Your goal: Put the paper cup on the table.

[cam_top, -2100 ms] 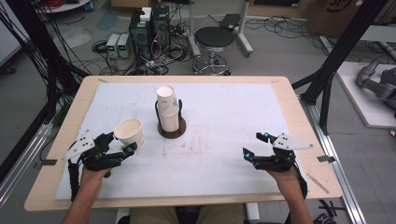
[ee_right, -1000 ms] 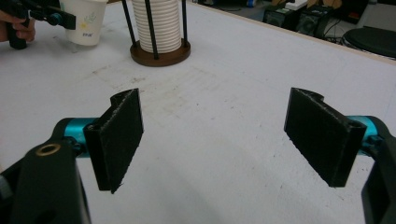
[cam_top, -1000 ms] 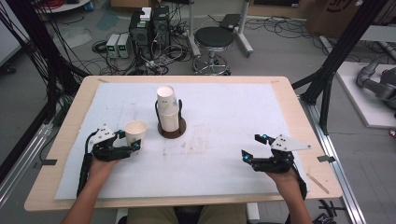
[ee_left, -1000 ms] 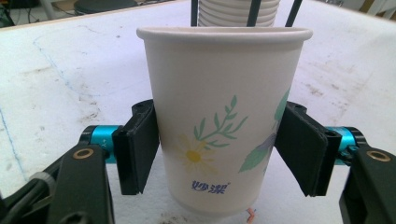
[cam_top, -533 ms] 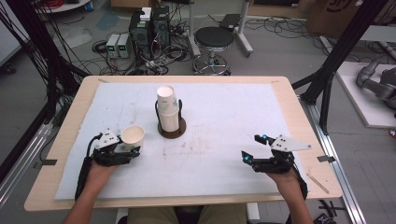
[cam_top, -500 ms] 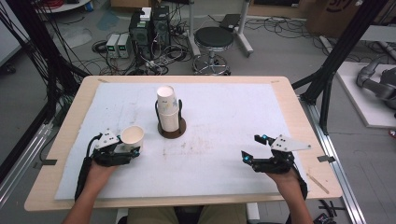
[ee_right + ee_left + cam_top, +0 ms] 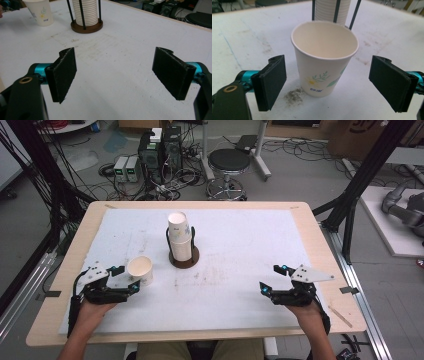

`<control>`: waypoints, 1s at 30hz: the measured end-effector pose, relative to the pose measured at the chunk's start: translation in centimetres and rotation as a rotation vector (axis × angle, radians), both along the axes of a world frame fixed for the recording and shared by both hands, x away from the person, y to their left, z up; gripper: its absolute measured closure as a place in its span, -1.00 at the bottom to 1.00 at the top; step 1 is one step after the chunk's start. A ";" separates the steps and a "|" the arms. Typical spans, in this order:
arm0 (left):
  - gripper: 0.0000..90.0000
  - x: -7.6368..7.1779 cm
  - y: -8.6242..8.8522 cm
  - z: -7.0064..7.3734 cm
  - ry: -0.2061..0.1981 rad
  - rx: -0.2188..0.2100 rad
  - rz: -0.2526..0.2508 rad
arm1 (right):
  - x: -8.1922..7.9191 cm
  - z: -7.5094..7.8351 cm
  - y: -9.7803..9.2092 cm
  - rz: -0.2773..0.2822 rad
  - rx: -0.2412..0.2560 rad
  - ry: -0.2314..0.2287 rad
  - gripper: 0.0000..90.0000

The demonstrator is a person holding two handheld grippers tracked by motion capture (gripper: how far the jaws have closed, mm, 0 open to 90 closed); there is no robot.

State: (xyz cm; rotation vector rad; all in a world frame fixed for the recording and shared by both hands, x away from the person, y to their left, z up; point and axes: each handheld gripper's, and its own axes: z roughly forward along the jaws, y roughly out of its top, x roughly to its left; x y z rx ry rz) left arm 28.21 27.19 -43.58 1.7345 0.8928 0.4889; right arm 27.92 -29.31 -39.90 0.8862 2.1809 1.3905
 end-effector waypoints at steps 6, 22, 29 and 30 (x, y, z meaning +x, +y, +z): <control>-0.68 -1.1 1.3 1.2 -0.111 -0.144 0.022 | 0.0 -0.1 -0.2 -0.044 -0.014 0.008 -0.56; -0.67 -1.4 1.2 1.7 -0.162 -0.166 0.032 | -0.1 0.0 -1.2 -0.091 0.002 -0.007 -0.56; -0.67 -1.7 1.2 1.7 -0.169 -0.165 0.032 | -0.6 0.3 -1.4 -0.115 0.003 -0.024 -0.56; -0.67 -1.7 1.2 1.7 -0.169 -0.159 0.031 | -0.6 0.4 -1.3 -0.115 0.002 -0.025 -0.56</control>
